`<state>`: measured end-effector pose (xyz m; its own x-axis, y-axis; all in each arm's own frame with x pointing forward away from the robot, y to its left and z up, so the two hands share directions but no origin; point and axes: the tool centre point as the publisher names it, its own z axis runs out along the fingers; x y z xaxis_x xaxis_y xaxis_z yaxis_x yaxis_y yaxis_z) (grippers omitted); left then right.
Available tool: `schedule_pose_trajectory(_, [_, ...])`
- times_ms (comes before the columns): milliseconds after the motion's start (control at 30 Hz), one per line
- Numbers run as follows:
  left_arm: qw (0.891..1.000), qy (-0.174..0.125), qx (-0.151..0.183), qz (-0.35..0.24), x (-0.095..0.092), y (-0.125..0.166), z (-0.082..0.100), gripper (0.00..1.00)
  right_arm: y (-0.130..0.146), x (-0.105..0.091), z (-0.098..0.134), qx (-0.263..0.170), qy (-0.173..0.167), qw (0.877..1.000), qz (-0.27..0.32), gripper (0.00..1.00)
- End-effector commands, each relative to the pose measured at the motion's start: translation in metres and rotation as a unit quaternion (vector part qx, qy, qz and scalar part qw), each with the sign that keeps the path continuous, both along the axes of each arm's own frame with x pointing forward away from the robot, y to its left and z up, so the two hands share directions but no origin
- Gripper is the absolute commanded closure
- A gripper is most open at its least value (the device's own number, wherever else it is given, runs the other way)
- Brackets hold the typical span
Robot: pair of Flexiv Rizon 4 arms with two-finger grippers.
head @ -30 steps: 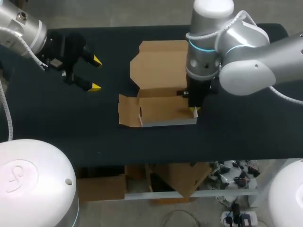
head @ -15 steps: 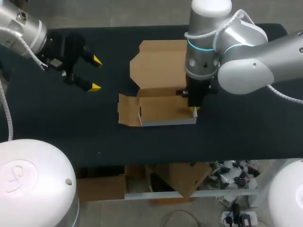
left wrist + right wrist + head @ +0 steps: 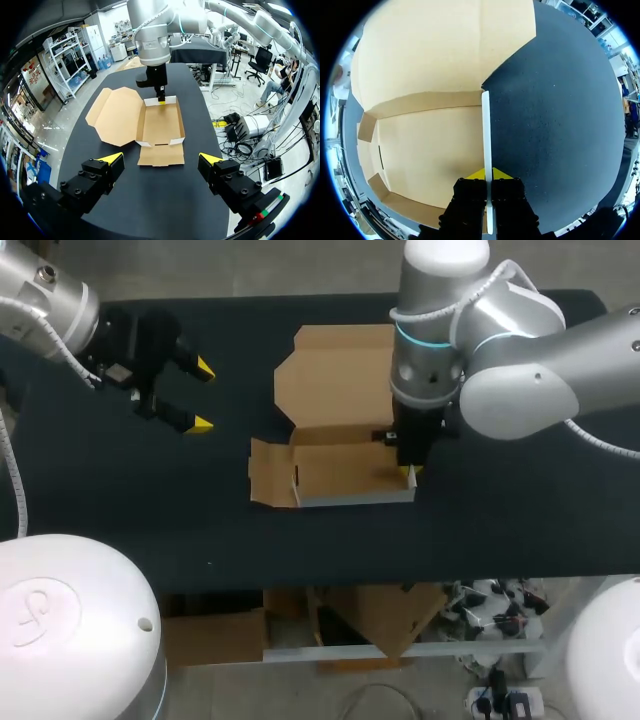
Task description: Assemble the packaging by folding the flat box into shape, placing the metal phone stand inside, and closing the box properly
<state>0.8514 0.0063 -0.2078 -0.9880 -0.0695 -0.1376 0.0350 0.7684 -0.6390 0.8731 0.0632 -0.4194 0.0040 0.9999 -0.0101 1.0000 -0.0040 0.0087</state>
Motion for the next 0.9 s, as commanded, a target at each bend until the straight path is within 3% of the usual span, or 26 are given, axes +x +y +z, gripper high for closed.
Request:
schedule_pose_trajectory(33, [1.000, 0.001, 0.001, 0.000, 0.000, 0.000, 0.001, 0.00, 0.001, 0.001, 0.000, -0.002, 0.001, 1.000, 0.000, 1.00])
schedule_pose_trajectory(133, [1.000, 0.004, 0.001, 0.007, 0.000, -0.001, 0.001, 0.00, 0.001, 0.001, 0.000, -0.002, 0.001, 1.000, 0.000, 1.00])
schedule_pose_trajectory(267, [0.994, 0.046, 0.023, 0.091, -0.002, -0.002, 0.000, 0.00, 0.001, 0.001, 0.000, -0.002, 0.001, 1.000, 0.000, 1.00])
schedule_pose_trajectory(300, [0.990, 0.065, 0.034, 0.124, -0.001, -0.003, -0.001, 0.00, 0.001, 0.001, 0.000, -0.002, 0.001, 1.000, 0.000, 1.00])
schedule_pose_trajectory(333, [0.987, 0.062, 0.037, 0.141, -0.002, -0.003, -0.002, 0.00, 0.001, 0.001, 0.000, -0.002, 0.001, 1.000, 0.000, 1.00])
schedule_pose_trajectory(433, [0.971, 0.089, 0.057, 0.217, -0.004, -0.004, -0.008, 0.00, 0.001, 0.001, 0.000, -0.002, 0.001, 1.000, 0.000, 1.00])
schedule_pose_trajectory(500, [0.947, 0.122, 0.074, 0.288, -0.005, -0.005, -0.015, 0.00, 0.001, 0.001, 0.000, -0.002, 0.001, 1.000, 0.000, 1.00])
schedule_pose_trajectory(533, [0.942, 0.128, 0.069, 0.303, -0.008, -0.005, -0.018, 0.00, 0.001, 0.001, 0.000, -0.002, 0.001, 1.000, 0.000, 1.00])
schedule_pose_trajectory(600, [0.916, 0.169, 0.081, 0.356, -0.008, -0.005, -0.025, 0.00, 0.001, 0.001, 0.000, -0.002, 0.001, 1.000, 0.000, 1.00])
schedule_pose_trajectory(633, [0.913, 0.173, 0.074, 0.361, -0.009, -0.005, -0.028, 0.00, 0.001, 0.001, 0.000, -0.002, 0.001, 1.000, 0.000, 1.00])
schedule_pose_trajectory(700, [0.885, 0.198, 0.090, 0.413, -0.011, -0.009, -0.035, 0.00, 0.001, 0.001, 0.000, -0.002, 0.001, 1.000, 0.000, 1.00])
schedule_pose_trajectory(733, [0.880, 0.225, 0.082, 0.411, -0.012, -0.009, -0.039, 0.00, 0.001, 0.001, 0.000, -0.002, 0.001, 1.000, 0.000, 1.00])
schedule_pose_trajectory(767, [0.863, 0.239, 0.088, 0.437, -0.011, -0.010, -0.043, 0.00, 0.001, 0.001, 0.000, -0.002, 0.001, 1.000, 0.000, 1.00])
schedule_pose_trajectory(833, [0.845, 0.264, 0.085, 0.457, -0.011, -0.012, -0.050, 0.00, 0.001, 0.001, 0.000, -0.002, 0.001, 1.000, 0.000, 1.00])
schedule_pose_trajectory(900, [0.820, 0.296, 0.086, 0.482, -0.007, -0.014, -0.057, 0.00, 0.001, 0.001, 0.000, -0.002, 0.001, 1.000, 0.000, 1.00])
